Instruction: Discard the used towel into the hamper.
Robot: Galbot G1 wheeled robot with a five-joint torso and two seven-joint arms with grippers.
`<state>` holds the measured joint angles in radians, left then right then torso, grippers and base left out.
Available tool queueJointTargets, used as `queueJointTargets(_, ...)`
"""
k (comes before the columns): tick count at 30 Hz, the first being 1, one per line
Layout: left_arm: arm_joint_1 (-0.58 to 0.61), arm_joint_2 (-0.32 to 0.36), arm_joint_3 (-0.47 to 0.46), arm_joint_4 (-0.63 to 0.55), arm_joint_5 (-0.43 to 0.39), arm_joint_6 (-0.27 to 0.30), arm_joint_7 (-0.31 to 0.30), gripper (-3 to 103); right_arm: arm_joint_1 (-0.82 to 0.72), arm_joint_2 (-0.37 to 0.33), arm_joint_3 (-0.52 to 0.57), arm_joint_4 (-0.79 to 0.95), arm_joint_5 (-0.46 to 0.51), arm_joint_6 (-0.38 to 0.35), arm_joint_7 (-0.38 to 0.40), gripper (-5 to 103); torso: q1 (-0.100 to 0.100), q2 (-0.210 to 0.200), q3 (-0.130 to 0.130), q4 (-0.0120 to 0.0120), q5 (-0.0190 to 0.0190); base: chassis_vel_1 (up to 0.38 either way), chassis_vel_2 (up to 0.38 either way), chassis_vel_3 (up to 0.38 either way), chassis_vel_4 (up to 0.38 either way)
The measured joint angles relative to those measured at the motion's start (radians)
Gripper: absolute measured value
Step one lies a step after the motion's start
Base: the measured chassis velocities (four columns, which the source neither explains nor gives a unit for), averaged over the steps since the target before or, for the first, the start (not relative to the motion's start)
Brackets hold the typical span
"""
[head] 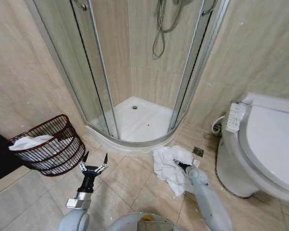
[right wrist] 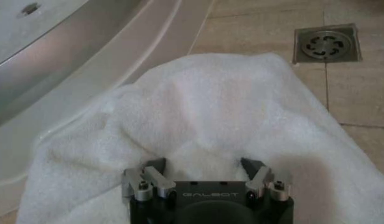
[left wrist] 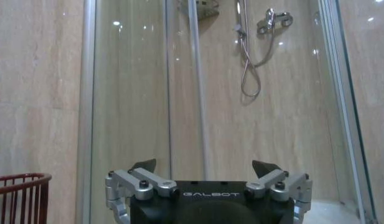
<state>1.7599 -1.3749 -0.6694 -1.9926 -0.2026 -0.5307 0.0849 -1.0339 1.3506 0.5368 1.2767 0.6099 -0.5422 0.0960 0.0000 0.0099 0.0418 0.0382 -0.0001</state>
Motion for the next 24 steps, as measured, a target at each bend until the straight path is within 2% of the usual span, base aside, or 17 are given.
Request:
queueJointTargets(2,0.001,0.000,-0.002,0.000,-0.001,-0.002,0.000,100,-0.002,0.000,0.000,0.000,-0.004,0.004,-0.006,78,0.000,0.000,0.000,0.0000,0.0000,0.000,0.000,0.000,0.000)
queueJointTargets(5,0.007,0.001,-0.007,-0.003,-0.005,-0.008,0.000,100,-0.008,-0.001,0.002,0.002,-0.005,0.011,-0.012,66,0.000,0.000,0.000,0.0000,0.0000,0.000,0.000,0.000,0.000)
queueJointTargets(7,0.010,0.001,-0.007,-0.004,-0.006,-0.010,0.000,100,-0.010,-0.001,0.003,0.003,-0.005,0.013,-0.012,66,0.000,0.000,0.000,0.0000,0.0001,0.000,0.000,0.000,0.000)
queueJointTargets(14,0.018,-0.001,-0.007,-0.012,-0.004,-0.018,0.001,100,-0.028,-0.002,0.009,0.009,-0.006,0.036,-0.019,42,0.000,0.000,0.000,0.0000,0.0001,0.000,0.000,0.000,0.000)
queueJointTargets(18,0.019,-0.001,-0.007,-0.016,-0.003,-0.018,0.002,100,-0.033,-0.001,0.010,0.007,-0.006,0.053,-0.022,34,0.000,0.000,0.000,0.0000,0.0001,0.000,0.000,0.000,0.000)
queueJointTargets(21,0.021,-0.002,-0.005,-0.022,-0.002,-0.017,0.003,100,-0.040,0.000,0.014,0.007,-0.005,0.095,-0.031,22,0.000,0.000,0.000,0.0000,0.0002,0.000,0.000,0.000,0.000)
queueJointTargets(22,0.021,-0.002,-0.005,-0.022,-0.002,-0.017,0.003,100,-0.040,0.000,0.014,0.007,-0.005,0.095,-0.031,22,0.000,0.000,0.000,0.0000,0.0002,0.000,0.000,0.000,0.000)
queueJointTargets(24,0.022,-0.005,-0.002,-0.023,0.001,-0.017,0.005,100,-0.050,0.001,0.015,0.014,-0.027,0.150,-0.026,19,0.000,0.000,0.000,0.0001,0.0003,0.000,0.000,0.000,0.000)
